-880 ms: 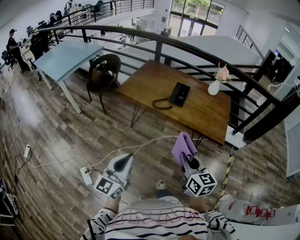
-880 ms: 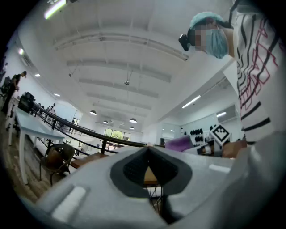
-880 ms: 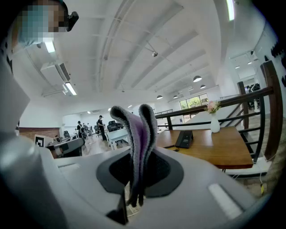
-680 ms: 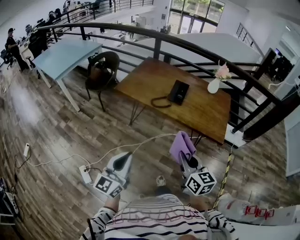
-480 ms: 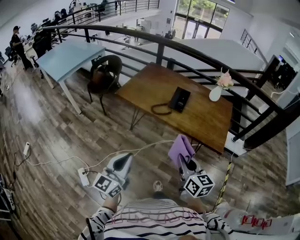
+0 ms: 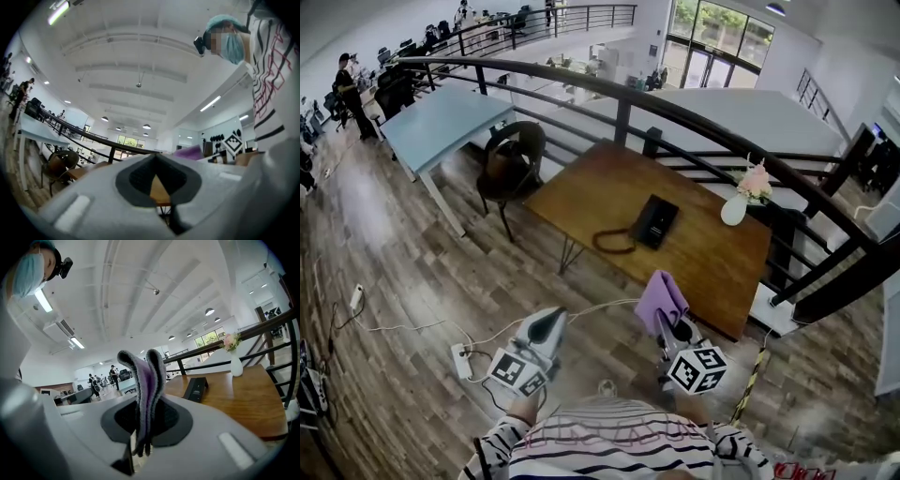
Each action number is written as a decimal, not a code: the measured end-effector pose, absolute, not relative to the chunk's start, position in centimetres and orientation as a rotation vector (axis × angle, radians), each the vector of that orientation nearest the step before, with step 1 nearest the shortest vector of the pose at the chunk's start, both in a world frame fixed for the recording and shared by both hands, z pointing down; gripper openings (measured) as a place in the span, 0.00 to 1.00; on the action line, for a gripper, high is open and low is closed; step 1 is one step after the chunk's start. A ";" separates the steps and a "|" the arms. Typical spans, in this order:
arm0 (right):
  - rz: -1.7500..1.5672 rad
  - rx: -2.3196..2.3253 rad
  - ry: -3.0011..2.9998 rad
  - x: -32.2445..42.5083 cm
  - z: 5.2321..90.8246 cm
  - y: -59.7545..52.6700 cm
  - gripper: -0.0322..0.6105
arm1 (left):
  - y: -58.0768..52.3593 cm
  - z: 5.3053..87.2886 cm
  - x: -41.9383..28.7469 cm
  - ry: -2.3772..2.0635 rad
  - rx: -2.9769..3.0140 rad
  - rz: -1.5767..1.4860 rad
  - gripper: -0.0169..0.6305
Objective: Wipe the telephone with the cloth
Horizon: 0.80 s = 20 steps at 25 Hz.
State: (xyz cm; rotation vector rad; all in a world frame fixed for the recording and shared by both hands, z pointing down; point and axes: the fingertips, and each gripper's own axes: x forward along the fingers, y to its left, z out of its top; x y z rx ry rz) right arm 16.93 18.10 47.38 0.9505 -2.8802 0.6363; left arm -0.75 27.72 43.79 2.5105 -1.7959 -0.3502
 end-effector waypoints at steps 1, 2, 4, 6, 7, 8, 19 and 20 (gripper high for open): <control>0.640 0.936 -2.881 17.1 47.5 17.1 0.11 | 26.9 43.9 -0.5 -1.803 2.502 -0.347 0.03; 0.644 0.921 -2.882 17.3 47.7 16.2 0.11 | 26.2 44.1 -0.1 -1.810 2.496 -0.340 0.03; 0.650 0.888 -2.882 17.8 48.1 14.6 0.11 | 24.8 44.5 0.7 -1.828 2.479 -0.329 0.03; 0.659 0.856 -2.881 18.2 48.7 13.0 0.11 | 23.5 44.9 1.3 -1.851 2.456 -0.329 0.03; 0.665 0.845 -2.879 18.3 48.9 12.2 0.11 | 22.9 45.1 1.5 -1.859 2.444 -0.329 0.03; 0.672 0.837 -2.878 18.3 49.1 11.5 0.11 | 22.3 45.3 1.6 -1.863 2.436 -0.328 0.03; 0.696 0.835 -2.862 13.2 49.6 5.2 0.11 | 16.1 46.1 -3.4 -1.841 2.409 -0.356 0.03; 0.699 0.853 -2.858 12.6 49.6 4.4 0.11 | 15.1 46.1 -4.2 -1.826 2.415 -0.363 0.03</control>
